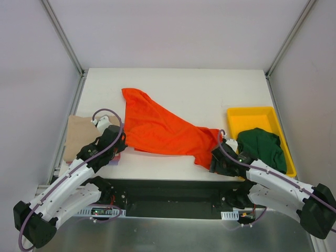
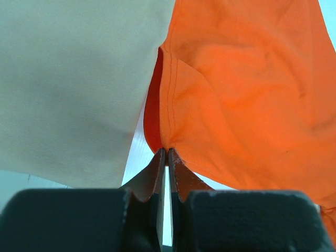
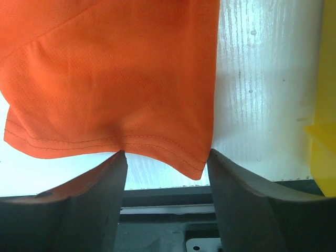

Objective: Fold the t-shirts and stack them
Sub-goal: Flatten out the tshirt

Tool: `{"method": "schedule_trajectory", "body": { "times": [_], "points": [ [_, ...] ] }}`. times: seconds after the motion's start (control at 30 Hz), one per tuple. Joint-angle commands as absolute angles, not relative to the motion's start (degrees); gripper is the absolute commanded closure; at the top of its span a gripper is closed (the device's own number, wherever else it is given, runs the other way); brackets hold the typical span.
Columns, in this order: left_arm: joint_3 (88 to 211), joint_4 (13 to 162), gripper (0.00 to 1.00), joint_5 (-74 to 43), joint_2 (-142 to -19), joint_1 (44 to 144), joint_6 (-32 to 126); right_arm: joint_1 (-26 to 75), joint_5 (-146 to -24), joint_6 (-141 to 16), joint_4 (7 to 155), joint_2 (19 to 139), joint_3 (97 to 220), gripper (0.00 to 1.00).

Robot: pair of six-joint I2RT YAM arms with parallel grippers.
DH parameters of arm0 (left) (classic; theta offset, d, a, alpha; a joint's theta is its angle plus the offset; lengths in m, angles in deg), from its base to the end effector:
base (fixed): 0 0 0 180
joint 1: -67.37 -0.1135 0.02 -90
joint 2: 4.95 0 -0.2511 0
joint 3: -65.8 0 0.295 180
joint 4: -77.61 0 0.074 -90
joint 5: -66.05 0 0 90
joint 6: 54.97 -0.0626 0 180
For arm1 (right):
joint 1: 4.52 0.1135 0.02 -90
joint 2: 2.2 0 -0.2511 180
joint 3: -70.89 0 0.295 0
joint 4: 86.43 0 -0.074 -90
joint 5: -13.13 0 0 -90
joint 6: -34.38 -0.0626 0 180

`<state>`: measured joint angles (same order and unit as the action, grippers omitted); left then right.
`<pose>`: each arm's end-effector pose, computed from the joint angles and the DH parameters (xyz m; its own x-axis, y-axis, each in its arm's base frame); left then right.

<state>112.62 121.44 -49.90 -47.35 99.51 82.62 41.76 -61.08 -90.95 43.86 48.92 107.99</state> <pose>0.2088 -0.0988 0.2228 -0.5044 -0.4672 -0.7262 -0.2674 0.8842 -0.3831 0.1561 0.1386 0.1171 -0.8597 -0.0938 -0.5022 -0.1411 0.9884 0.0569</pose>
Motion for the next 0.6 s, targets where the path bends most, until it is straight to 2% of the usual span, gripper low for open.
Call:
{"method": "schedule_trajectory", "body": {
  "times": [0.0,0.17,0.3,0.4,0.53,0.57],
  "points": [
    [112.2,121.8,1.00,-50.4,-47.7,98.7,83.9,42.1,-59.2,-93.8,44.1,46.3,106.8,0.38],
    [112.1,121.8,1.00,-50.1,-47.2,98.7,84.2,42.1,-58.9,-94.7,43.8,46.9,107.1,0.40],
    [111.8,121.8,1.00,-50.0,-46.5,98.7,84.2,42.1,-58.0,-96.2,43.3,48.2,107.8,0.49],
    [111.7,121.8,1.00,-49.9,-46.1,98.7,84.2,42.1,-57.4,-96.7,43.6,47.9,107.7,0.69],
    [112.2,121.9,1.00,-49.8,-46.1,98.7,83.2,42.1,-56.7,-96.5,44.1,46.7,106.9,0.83],
    [112.2,121.9,1.00,-49.8,-45.8,98.7,83.3,42.1,-56.7,-96.6,44.5,45.8,106.5,0.90]
  ]
}}
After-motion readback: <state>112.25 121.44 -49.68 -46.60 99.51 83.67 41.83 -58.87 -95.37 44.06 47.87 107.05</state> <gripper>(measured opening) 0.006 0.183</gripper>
